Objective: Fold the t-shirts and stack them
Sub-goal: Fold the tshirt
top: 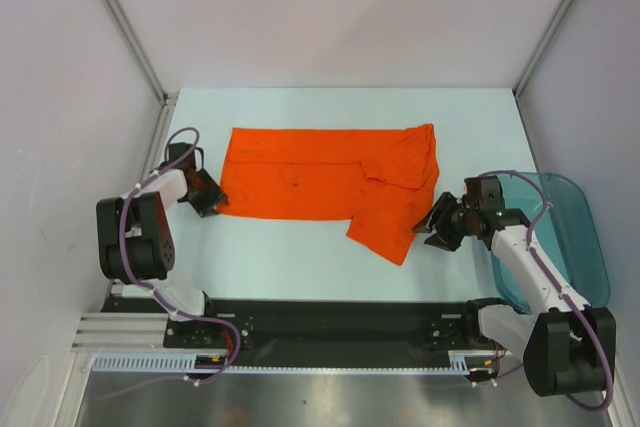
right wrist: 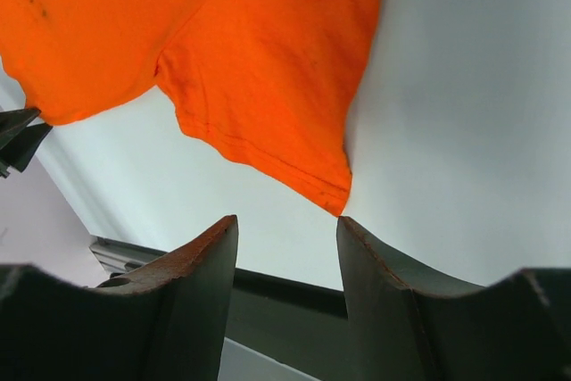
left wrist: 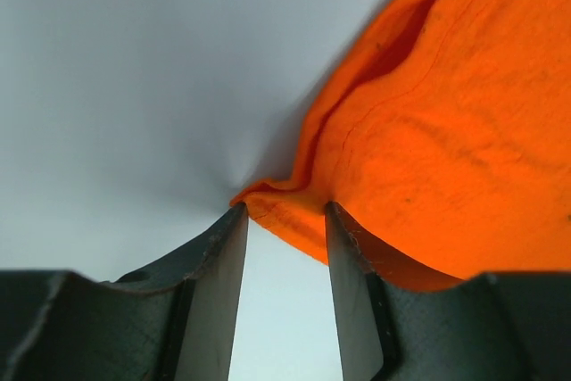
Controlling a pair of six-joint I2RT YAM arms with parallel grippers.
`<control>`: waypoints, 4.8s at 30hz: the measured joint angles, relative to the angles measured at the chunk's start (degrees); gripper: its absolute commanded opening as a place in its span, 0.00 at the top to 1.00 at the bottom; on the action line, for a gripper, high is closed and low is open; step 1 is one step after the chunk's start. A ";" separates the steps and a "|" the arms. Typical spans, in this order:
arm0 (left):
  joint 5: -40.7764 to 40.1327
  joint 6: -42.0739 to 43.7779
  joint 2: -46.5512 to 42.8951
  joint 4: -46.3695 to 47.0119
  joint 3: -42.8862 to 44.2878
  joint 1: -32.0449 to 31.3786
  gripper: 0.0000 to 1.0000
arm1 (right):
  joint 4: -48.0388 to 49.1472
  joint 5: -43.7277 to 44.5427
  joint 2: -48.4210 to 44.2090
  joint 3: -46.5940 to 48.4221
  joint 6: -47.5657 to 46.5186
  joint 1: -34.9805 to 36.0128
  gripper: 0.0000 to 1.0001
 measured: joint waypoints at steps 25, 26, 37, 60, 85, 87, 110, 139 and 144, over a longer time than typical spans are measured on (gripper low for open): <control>-3.15 -0.33 -2.05 -2.23 -1.16 0.26 0.51 | 3.43 -1.36 1.57 -2.29 1.25 -0.79 0.45; -3.32 -0.50 -2.05 -2.29 -1.18 0.24 0.51 | 3.43 -1.36 1.57 -2.29 1.25 -0.79 0.45; -3.96 -0.57 0.44 -2.71 0.83 0.35 0.67 | 3.74 -1.36 1.57 -2.82 1.29 -0.79 0.45; -0.15 0.81 0.85 -1.05 0.28 1.20 1.00 | 8.11 0.96 7.41 -6.32 4.70 4.35 0.47; 3.19 1.27 0.85 -1.01 0.28 1.27 1.00 | 22.71 0.13 4.94 -19.21 21.51 8.76 1.00; 3.39 1.27 0.85 -1.01 0.28 1.27 1.00 | 22.73 0.20 4.85 -19.37 21.75 8.76 1.00; 3.96 1.64 -4.44 -0.66 -0.48 1.31 1.00 | 1.97 3.72 -0.46 2.12 8.26 7.78 1.00; 5.55 -5.42 15.28 -0.92 26.58 1.31 1.00 | -4.55 -4.66 50.73 59.25 -6.56 -3.54 1.00; 5.75 -6.01 17.20 -1.01 28.37 1.31 1.00 | -6.60 -5.38 55.45 64.17 -7.30 -3.74 1.00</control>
